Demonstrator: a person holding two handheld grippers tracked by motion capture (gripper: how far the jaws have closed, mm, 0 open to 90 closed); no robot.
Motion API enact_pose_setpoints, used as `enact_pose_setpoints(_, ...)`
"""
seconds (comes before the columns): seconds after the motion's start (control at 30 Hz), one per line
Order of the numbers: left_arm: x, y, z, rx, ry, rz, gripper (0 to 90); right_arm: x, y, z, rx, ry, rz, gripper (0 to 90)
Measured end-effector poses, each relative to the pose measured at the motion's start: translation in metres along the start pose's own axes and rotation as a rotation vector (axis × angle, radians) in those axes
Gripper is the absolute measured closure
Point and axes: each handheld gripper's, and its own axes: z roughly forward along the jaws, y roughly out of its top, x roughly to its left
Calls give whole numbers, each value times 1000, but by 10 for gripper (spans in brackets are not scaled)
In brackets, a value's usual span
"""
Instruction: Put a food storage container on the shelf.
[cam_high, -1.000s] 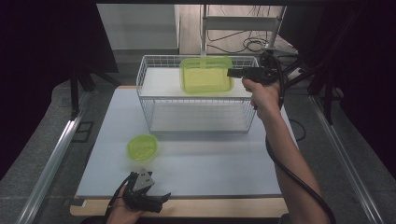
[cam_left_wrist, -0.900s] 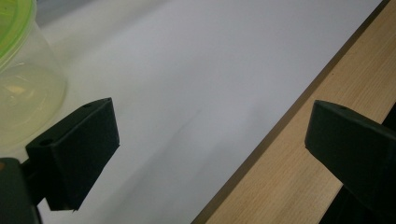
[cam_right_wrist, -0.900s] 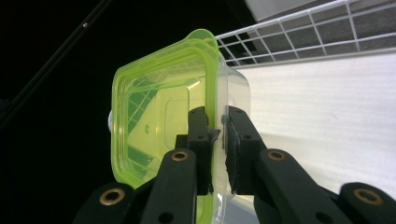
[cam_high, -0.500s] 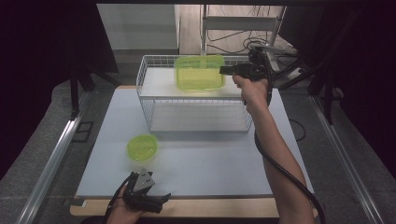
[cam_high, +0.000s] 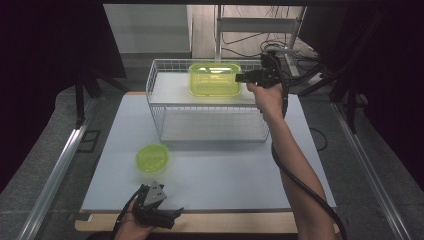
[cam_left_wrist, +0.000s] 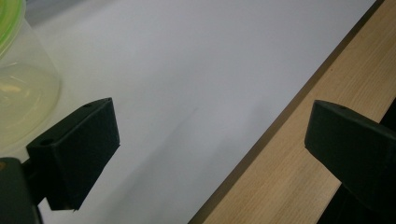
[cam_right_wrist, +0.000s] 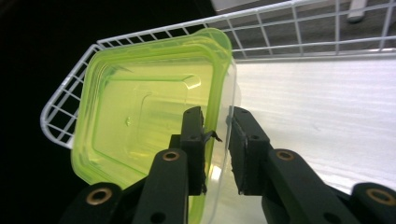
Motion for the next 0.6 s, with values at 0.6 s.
enact_pose_setpoints(0.6, 0, 0, 1, 12, -3, 5, 32, 3, 1, 13, -2, -98, -66, 612)
